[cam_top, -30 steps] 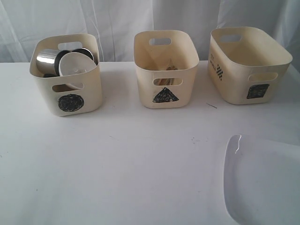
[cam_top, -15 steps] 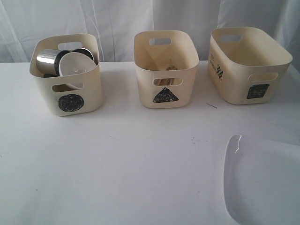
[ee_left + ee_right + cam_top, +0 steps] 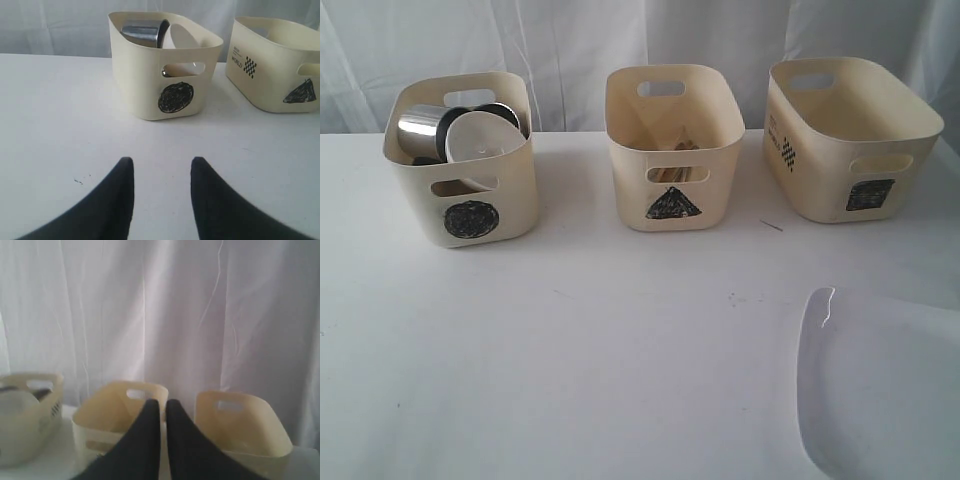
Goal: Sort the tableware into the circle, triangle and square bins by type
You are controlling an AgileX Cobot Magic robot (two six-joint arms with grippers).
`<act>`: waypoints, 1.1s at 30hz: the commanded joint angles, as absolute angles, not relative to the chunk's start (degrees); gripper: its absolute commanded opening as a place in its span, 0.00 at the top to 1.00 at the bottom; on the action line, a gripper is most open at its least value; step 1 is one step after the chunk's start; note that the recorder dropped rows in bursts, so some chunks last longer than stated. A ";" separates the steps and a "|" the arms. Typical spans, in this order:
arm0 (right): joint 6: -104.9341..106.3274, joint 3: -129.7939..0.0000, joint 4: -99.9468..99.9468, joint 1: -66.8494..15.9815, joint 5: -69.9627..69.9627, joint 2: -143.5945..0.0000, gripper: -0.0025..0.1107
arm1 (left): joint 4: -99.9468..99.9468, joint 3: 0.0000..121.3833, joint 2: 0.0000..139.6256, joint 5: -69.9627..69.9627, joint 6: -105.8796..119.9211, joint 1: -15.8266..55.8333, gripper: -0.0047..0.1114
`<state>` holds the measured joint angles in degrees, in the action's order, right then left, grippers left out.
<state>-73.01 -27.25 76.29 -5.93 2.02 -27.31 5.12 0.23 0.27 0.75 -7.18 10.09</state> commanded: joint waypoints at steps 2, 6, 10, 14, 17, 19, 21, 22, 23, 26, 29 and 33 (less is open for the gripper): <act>-72.58 -28.15 87.44 -6.22 1.25 -39.68 0.92 | 5.72 0.00 0.00 0.91 -7.59 9.99 0.59; -67.39 -27.93 87.44 -6.22 -1.24 -43.04 0.92 | 5.72 0.00 0.00 0.91 -7.59 9.99 0.59; -59.96 -27.93 87.44 -6.22 -4.76 -43.53 0.92 | 5.72 0.00 0.00 0.91 -7.59 9.99 0.59; -55.86 -27.93 86.99 -6.22 -10.57 -43.41 0.92 | 5.72 0.00 0.00 0.91 -7.59 9.99 0.59; -55.86 -27.93 84.43 -6.22 -15.35 -43.41 0.92 | 5.72 0.00 0.00 0.91 -7.59 9.99 0.59; -56.01 -27.55 83.88 -6.22 -17.79 -43.41 0.92 | 5.72 0.00 0.00 0.91 -7.59 9.99 0.59; -56.12 -27.58 79.98 -6.22 -21.18 -43.41 0.92 | 5.72 0.00 0.00 0.91 -7.59 9.99 0.59; -56.12 -27.58 77.82 -6.22 -22.54 -43.41 0.92 | 5.72 0.00 0.00 0.91 -7.59 9.99 0.59; -55.98 -27.58 75.95 -6.22 -23.75 -43.41 0.92 | 5.72 0.00 0.00 0.91 -7.59 9.99 0.59; -48.47 -28.55 63.49 -6.22 -28.32 -43.41 0.92 | 5.72 0.00 0.00 0.91 -7.59 9.99 0.59; -28.36 -30.54 45.35 -6.31 -33.32 -43.53 0.92 | 5.72 0.00 0.00 0.91 -7.59 9.99 0.59; -9.09 -34.47 33.39 -10.55 -48.51 -43.53 0.92 | 5.72 0.00 0.00 0.91 -7.59 9.99 0.59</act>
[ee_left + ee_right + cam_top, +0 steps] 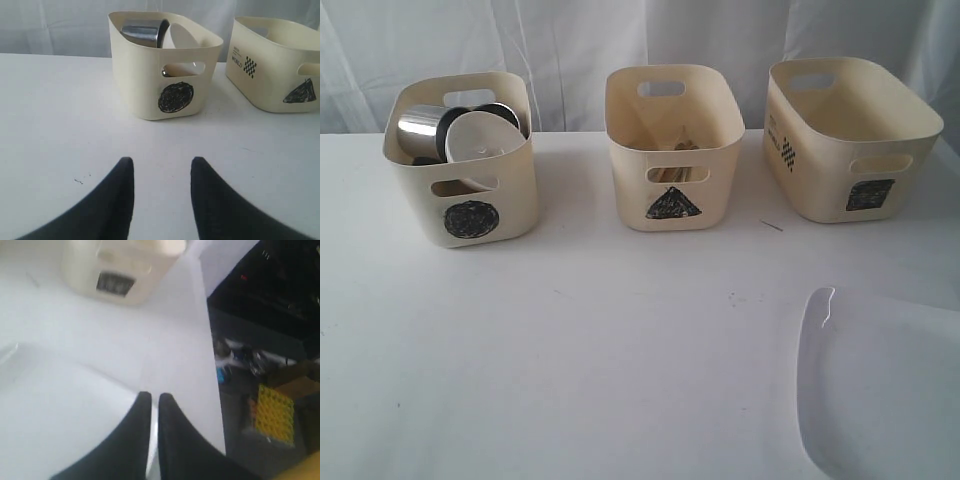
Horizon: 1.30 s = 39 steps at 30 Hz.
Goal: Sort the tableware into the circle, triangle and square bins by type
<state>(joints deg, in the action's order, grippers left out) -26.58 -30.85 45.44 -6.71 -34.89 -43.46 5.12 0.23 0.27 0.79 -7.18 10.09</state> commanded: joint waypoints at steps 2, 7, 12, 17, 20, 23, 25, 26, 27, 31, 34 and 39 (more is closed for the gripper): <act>-6.75 -36.61 33.96 -14.43 -56.20 -43.53 0.92 | 5.72 0.00 0.00 0.91 -7.59 9.99 0.59; -4.78 -39.43 34.68 -27.87 -69.96 -45.35 0.82 | 5.72 0.00 0.00 0.91 -7.59 9.99 0.59; -16.78 -39.43 33.96 -43.72 -69.96 -52.95 0.65 | 5.72 0.00 0.00 0.91 -7.59 9.99 0.59; -26.96 -39.55 35.19 -55.40 -69.96 -64.52 0.63 | 5.72 0.00 0.00 0.91 -7.59 9.99 0.59; -31.92 -39.55 35.49 -56.47 -69.96 -69.14 0.63 | 5.72 0.00 0.00 0.91 -7.59 9.99 0.59; -34.69 -39.55 35.26 -58.24 -69.96 -73.11 0.63 | 5.72 0.00 0.00 0.91 -7.59 9.99 0.59; -34.85 -39.55 34.73 -60.05 -69.96 -75.49 0.61 | 5.72 0.00 0.00 0.91 -7.59 9.99 0.59; -35.36 -39.55 34.73 -60.88 -69.96 -76.64 0.60 | 5.72 0.00 0.00 0.91 -7.59 9.99 0.59; -36.39 -39.55 34.87 -61.92 -69.96 -77.73 0.58 | 5.72 0.00 0.00 0.91 -7.59 9.99 0.59; -39.70 -39.55 35.12 -65.69 -69.96 -81.07 0.48 | 5.72 0.00 0.00 0.91 -7.59 9.99 0.59; -41.58 -39.55 35.12 -68.42 -69.96 -82.75 0.47 | 5.72 0.00 0.00 0.91 -7.59 9.99 0.59; -43.84 -39.55 34.90 -71.75 -69.96 -85.58 0.47 | 5.72 0.00 0.00 0.91 -7.59 9.99 0.59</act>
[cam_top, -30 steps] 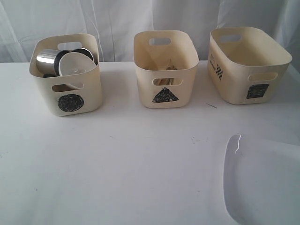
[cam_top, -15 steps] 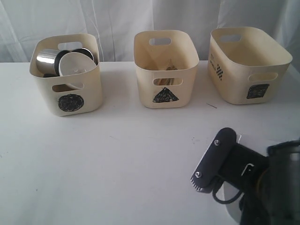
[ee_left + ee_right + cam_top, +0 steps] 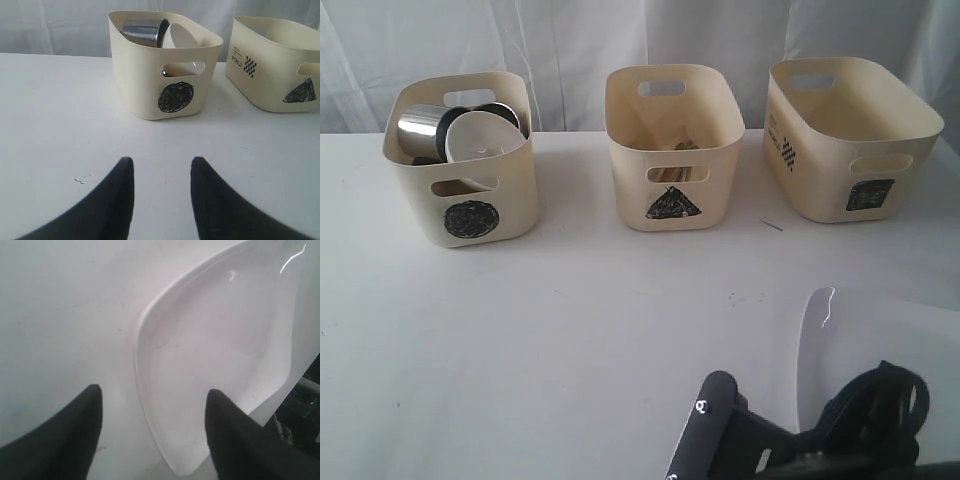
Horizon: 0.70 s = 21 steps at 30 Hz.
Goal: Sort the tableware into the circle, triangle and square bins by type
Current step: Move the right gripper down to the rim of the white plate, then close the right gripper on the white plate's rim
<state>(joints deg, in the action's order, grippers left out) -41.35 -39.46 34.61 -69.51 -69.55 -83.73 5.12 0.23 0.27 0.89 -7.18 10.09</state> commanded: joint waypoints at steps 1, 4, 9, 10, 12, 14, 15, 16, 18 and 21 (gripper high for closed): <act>-43.84 -39.55 34.90 -72.10 -69.96 -86.30 0.47 | 5.72 0.00 0.00 0.91 -7.59 9.99 0.59; -43.84 -39.55 35.54 -72.08 -69.33 -89.60 0.47 | 5.72 0.00 0.00 0.91 -7.59 9.99 0.59; -44.77 -39.30 39.31 -71.75 -65.49 -96.40 0.47 | 5.72 0.00 0.00 0.91 -7.59 9.99 0.59; -46.22 -39.30 40.43 -71.26 -65.39 -97.69 0.47 | 5.72 0.00 0.00 0.91 -7.59 9.99 0.59; -46.63 -39.30 41.05 -69.57 -64.69 -99.18 0.47 | 5.72 0.00 0.00 0.91 -7.59 9.99 0.59; -46.63 -39.30 41.18 -67.76 -62.83 -100.42 0.47 | 5.72 0.00 0.00 0.91 -7.59 9.99 0.59; -46.63 -39.30 41.74 -67.16 -62.21 -100.89 0.47 | 5.72 0.00 0.00 0.91 -7.59 9.99 0.59; -46.63 -39.30 42.69 -66.50 -61.85 -101.32 0.47 | 5.72 0.00 0.00 0.91 -7.59 9.99 0.59; -46.63 -39.30 43.49 -64.85 -61.35 -101.92 0.47 | 5.72 0.00 0.00 0.91 -7.59 9.99 0.59; -46.63 -39.30 43.71 -63.29 -60.59 -102.67 0.47 | 5.72 0.00 0.00 0.91 -7.59 9.99 0.59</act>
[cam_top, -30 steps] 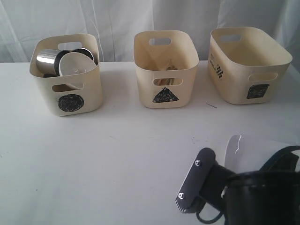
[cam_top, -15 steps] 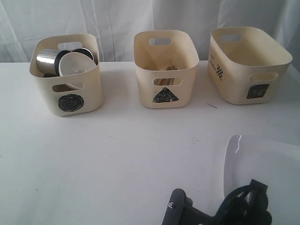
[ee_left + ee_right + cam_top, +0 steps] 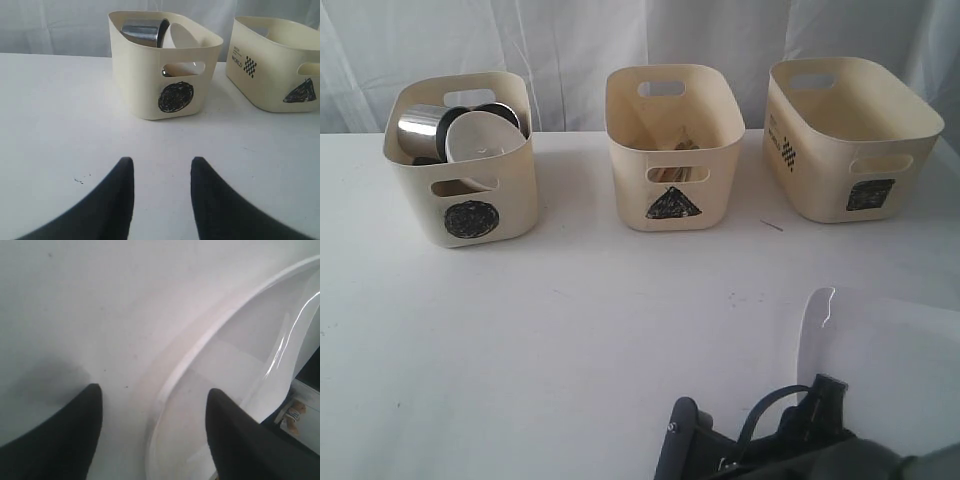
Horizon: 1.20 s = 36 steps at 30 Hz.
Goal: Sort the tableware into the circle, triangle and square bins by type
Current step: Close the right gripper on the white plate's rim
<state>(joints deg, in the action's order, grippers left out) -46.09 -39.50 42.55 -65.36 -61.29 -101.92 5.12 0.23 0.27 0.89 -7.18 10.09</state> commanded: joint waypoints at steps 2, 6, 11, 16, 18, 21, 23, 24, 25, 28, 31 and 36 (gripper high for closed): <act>-46.63 -39.30 43.83 -62.13 -60.02 -103.49 0.47 | 5.72 0.00 0.00 0.91 -7.59 9.99 0.59; -46.63 -39.30 45.37 -60.65 -59.38 -105.10 0.47 | 5.72 0.00 0.00 0.91 -7.59 9.99 0.59; -46.63 -38.70 46.81 -58.46 -57.14 -105.51 0.48 | 5.72 0.00 0.00 0.91 -7.59 9.99 0.59; -46.63 -36.84 45.86 -57.14 -54.20 -105.51 0.61 | 5.72 0.00 0.00 0.91 -7.59 9.99 0.59; -46.63 -36.61 44.99 -57.14 -53.45 -105.51 0.76 | 5.72 0.00 0.00 0.91 -7.59 9.99 0.59; -46.63 -36.61 44.37 -57.14 -52.16 -105.14 0.96 | 5.72 0.00 0.00 0.91 -7.59 9.99 0.59; -46.63 -36.61 43.80 -57.14 -51.38 -103.57 0.98 | 5.72 0.00 0.00 0.91 -7.59 9.99 0.59; -46.63 -36.61 43.40 -57.14 -51.38 -101.77 0.98 | 5.72 0.00 0.00 0.91 -7.59 9.99 0.59; -46.63 -36.61 43.08 -57.14 -51.50 -100.44 0.98 | 5.72 0.00 0.00 0.91 -7.59 9.99 0.59; -46.73 -36.73 41.63 -57.36 -53.55 -93.78 0.98 | 5.72 0.00 0.00 0.91 -7.59 9.99 0.59; -46.44 -37.30 40.80 -57.92 -56.17 -87.96 0.98 | 5.72 0.00 0.00 0.91 -7.59 9.99 0.59; -46.27 -39.00 39.96 -58.29 -59.49 -78.49 0.98 | 5.72 0.00 0.00 0.91 -7.59 9.99 0.59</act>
<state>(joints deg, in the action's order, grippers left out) -46.73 -37.95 41.60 -57.98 -58.40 -83.37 5.12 0.23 0.27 0.89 -7.18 10.09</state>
